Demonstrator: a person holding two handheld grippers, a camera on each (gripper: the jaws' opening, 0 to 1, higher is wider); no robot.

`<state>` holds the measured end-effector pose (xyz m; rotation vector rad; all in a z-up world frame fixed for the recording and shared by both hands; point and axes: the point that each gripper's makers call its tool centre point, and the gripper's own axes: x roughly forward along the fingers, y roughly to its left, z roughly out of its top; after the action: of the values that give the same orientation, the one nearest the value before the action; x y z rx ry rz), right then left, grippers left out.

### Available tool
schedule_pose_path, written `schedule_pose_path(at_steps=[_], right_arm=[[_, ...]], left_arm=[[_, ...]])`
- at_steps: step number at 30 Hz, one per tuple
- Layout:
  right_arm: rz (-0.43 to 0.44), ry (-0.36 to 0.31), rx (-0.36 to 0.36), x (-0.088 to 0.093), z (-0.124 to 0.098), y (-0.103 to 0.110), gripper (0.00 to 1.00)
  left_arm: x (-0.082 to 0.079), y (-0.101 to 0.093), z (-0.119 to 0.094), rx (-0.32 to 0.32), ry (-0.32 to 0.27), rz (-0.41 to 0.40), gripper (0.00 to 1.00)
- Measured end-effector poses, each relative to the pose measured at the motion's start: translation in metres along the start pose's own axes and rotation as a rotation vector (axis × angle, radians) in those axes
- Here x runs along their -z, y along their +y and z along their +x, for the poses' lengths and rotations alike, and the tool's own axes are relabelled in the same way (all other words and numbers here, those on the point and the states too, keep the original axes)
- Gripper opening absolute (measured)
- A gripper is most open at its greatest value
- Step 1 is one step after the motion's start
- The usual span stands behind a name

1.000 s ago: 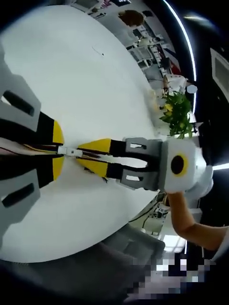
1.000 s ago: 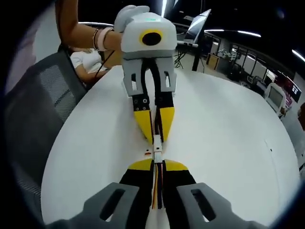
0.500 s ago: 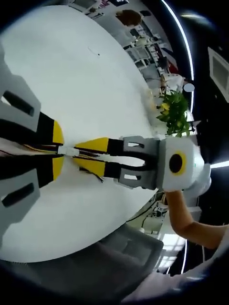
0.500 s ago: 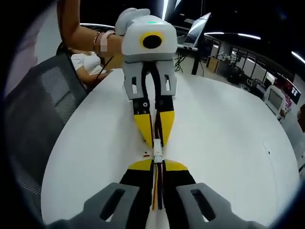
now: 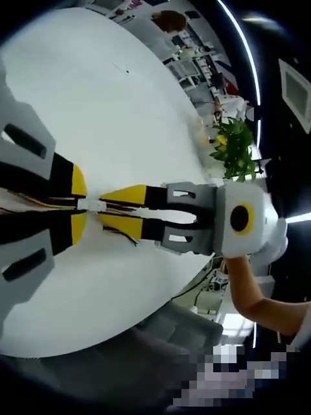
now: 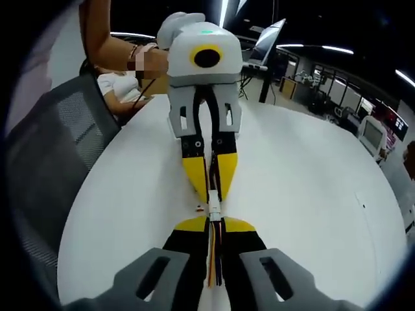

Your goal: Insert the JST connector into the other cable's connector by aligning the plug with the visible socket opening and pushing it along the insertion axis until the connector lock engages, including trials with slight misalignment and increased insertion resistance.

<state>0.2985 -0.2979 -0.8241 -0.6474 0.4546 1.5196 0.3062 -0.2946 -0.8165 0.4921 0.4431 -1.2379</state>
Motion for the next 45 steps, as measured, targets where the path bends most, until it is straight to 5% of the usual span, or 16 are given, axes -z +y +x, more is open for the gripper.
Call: schedule_pose_path(at_steps=[11, 38, 45], right_arm=[[0.062, -0.013, 0.060, 0.006, 0.001, -0.023, 0.04], [0.180, -0.006, 0.076, 0.022, 0.012, -0.021, 0.05], [0.190, -0.004, 0.079, 0.023, 0.013, -0.021, 0.12]], left_arm=[[-0.001, 0.021, 0.011, -0.012, 0.021, 0.042, 0.00], [0.017, 0.022, 0.025, 0.000, 0.044, 0.030, 0.00], [0.018, 0.028, 0.020, -0.031, 0.037, -0.007, 0.08]])
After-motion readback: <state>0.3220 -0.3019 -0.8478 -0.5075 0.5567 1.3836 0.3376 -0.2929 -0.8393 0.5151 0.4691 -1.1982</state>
